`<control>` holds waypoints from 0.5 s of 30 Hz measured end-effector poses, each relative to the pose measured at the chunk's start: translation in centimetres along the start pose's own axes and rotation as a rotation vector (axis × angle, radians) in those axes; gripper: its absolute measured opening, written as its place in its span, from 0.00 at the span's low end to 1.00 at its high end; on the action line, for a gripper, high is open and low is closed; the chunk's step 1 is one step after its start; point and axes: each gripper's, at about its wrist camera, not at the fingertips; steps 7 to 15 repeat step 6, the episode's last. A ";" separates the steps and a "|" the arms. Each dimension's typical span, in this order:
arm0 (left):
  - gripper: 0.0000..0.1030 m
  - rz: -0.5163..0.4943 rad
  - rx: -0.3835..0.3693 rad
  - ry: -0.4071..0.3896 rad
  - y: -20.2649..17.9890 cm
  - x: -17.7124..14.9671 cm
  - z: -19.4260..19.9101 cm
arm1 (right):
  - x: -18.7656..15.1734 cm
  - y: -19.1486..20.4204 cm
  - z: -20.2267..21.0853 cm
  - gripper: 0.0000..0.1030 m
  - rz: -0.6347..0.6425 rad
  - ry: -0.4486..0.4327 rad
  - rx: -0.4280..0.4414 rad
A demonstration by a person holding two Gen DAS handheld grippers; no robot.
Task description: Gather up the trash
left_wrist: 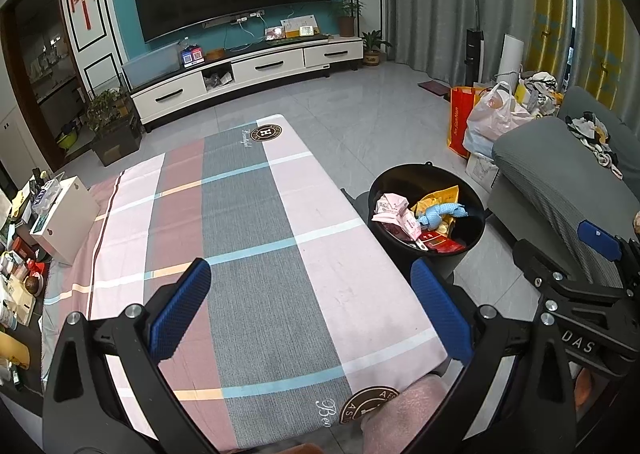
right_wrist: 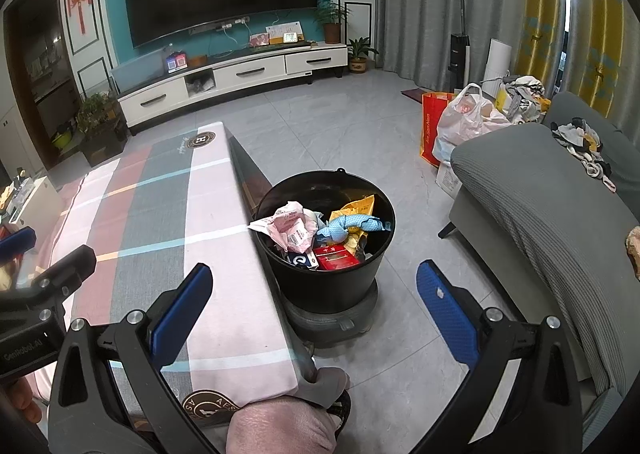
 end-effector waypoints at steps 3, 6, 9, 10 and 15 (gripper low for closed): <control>0.97 -0.001 0.002 0.000 0.0 0.0 -0.1 | 0.0 0.0 0.0 0.97 -0.001 0.000 -0.001; 0.97 0.002 0.006 0.001 0.1 0.0 -0.1 | 0.0 0.0 0.0 0.97 -0.002 0.000 -0.002; 0.97 0.002 0.006 0.001 0.1 0.0 -0.1 | 0.0 0.0 0.0 0.97 -0.002 0.000 -0.002; 0.97 0.002 0.006 0.001 0.1 0.0 -0.1 | 0.0 0.0 0.0 0.97 -0.002 0.000 -0.002; 0.97 0.002 0.006 0.001 0.1 0.0 -0.1 | 0.0 0.0 0.0 0.97 -0.002 0.000 -0.002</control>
Point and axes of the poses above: each gripper's, at about its wrist camera, not at the fingertips, and z roughly against the way its jaws point, y to its left, x to its top, and after that the axes turned 11 degrees about -x, right-handed
